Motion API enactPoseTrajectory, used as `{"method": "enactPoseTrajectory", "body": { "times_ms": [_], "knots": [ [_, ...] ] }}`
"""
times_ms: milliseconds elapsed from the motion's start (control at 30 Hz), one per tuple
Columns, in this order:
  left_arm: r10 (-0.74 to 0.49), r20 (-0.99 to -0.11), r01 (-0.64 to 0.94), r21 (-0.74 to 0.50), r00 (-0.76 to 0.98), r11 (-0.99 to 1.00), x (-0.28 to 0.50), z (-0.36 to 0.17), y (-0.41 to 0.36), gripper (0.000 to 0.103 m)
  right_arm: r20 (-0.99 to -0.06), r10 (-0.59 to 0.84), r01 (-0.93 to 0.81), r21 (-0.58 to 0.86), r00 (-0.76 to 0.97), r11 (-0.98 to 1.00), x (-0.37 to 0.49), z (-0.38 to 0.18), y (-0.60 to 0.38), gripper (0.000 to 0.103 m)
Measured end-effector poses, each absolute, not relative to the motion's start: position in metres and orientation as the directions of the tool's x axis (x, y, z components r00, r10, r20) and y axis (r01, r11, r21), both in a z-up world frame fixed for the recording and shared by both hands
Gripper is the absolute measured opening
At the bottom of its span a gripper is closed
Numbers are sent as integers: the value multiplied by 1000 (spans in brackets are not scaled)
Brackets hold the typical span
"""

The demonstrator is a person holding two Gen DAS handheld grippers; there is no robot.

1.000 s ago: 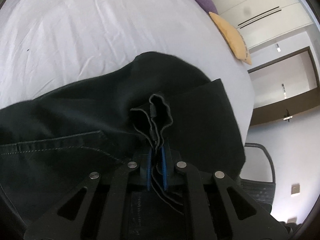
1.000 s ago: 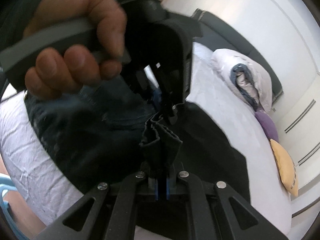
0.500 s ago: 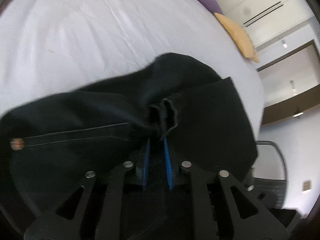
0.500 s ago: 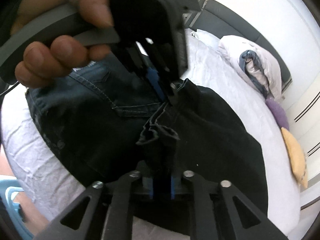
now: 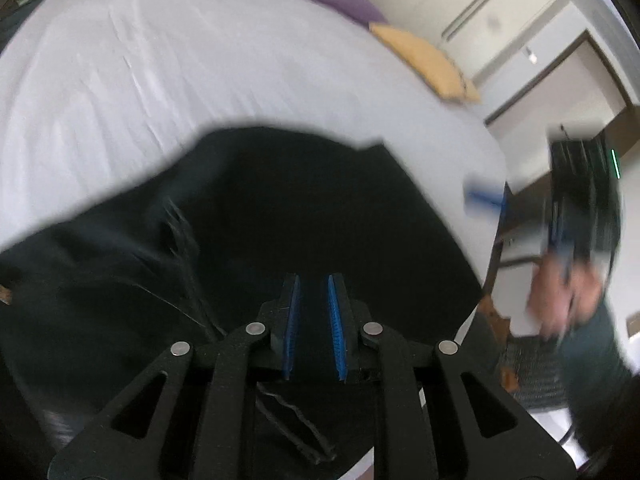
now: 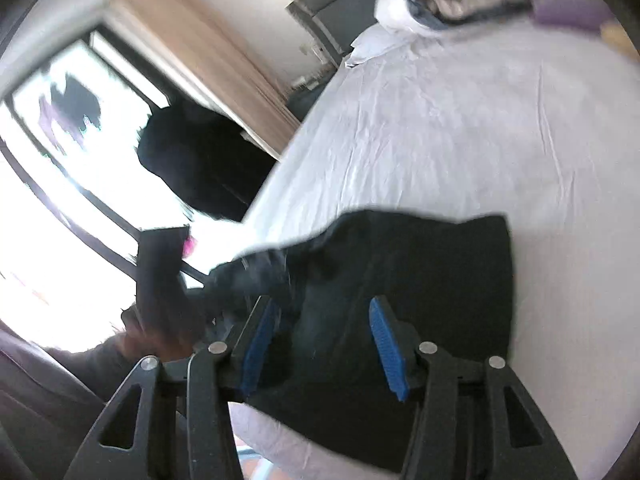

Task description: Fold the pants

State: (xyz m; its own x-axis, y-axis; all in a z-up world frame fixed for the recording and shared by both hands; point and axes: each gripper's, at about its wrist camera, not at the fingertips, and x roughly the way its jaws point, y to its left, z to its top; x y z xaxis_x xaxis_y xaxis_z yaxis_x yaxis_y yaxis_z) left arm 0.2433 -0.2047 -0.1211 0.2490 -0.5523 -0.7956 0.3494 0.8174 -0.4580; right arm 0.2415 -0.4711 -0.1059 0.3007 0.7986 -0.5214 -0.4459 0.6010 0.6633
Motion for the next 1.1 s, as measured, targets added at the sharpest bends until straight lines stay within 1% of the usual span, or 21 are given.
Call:
{"method": "enactPoseTrajectory", "body": {
  "times_ms": [67, 133, 200, 233, 267, 333, 433, 500, 633, 733, 800, 833, 867, 900, 933, 967, 1000, 1033, 1100],
  "knots": [
    [-535, -819, 323, -459, 206, 828, 240, -143, -210, 14, -486, 840, -401, 739, 240, 542, 280, -122, -486, 54],
    [-559, -797, 324, -480, 226, 815, 234, -152, -204, 14, -505, 835, -371, 749, 219, 550, 308, -139, -487, 54],
    [-582, -780, 307, -510, 230, 804, 232, -156, -197, 14, -493, 855, -351, 781, 162, 517, 327, -156, -481, 54],
    [-594, -771, 292, -527, 229, 798, 232, -158, -195, 14, -506, 849, -341, 779, 155, 526, 332, -165, -478, 54],
    [-606, -762, 275, -546, 228, 791, 232, -161, -191, 14, -540, 829, -313, 770, 144, 556, 341, -179, -472, 54],
    [-617, -753, 257, -565, 229, 784, 232, -164, -188, 14, -545, 832, -276, 787, 105, 551, 343, -200, -469, 53],
    [-617, -751, 259, -563, 237, 785, 232, -164, -186, 14, -493, 866, -268, 825, 87, 497, 324, -209, -477, 52],
    [-627, -741, 255, -575, 241, 777, 233, -166, -184, 14, -476, 877, -272, 837, 69, 475, 306, -209, -483, 52],
    [-657, -709, 226, -616, 257, 754, 229, -169, -170, 14, -435, 900, -268, 865, 20, 425, 249, -211, -498, 53],
    [-617, -726, 198, -586, 303, 786, 214, -152, -155, 14, -434, 901, -281, 862, 19, 421, 215, -197, -507, 53],
    [-590, -718, 186, -565, 369, 804, 192, -131, -137, 16, -404, 914, -310, 864, 47, 397, 186, -180, -506, 58],
    [-563, -716, 153, -555, 413, 818, 177, -123, -118, 19, -384, 920, -332, 860, 77, 387, 173, -170, -503, 63],
    [-545, -711, 118, -556, 444, 823, 166, -118, -101, 36, -362, 926, -346, 859, 109, 377, 169, -163, -499, 67],
    [-521, -703, 63, -566, 484, 822, 151, -115, -80, 73, -340, 930, -353, 861, 139, 367, 163, -158, -496, 68],
    [-492, -688, 3, -580, 533, 814, 136, -106, -60, 87, -314, 935, -356, 865, 167, 354, 161, -155, -491, 68],
    [-447, -666, -65, -596, 597, 800, 117, -102, -36, 97, -286, 938, -359, 870, 194, 339, 165, -150, -483, 68],
    [-395, -658, -134, -603, 641, 787, 99, -101, -13, 97, -262, 938, -361, 872, 226, 330, 171, -146, -475, 68],
    [-357, -669, -196, -604, 652, 773, 86, -103, 5, 98, -237, 940, -355, 880, 247, 315, 178, -146, -464, 68],
    [-319, -661, -282, -636, 679, 719, 65, -110, 33, 97, -192, 943, -328, 903, 271, 278, 195, -147, -440, 68]
  ]
}}
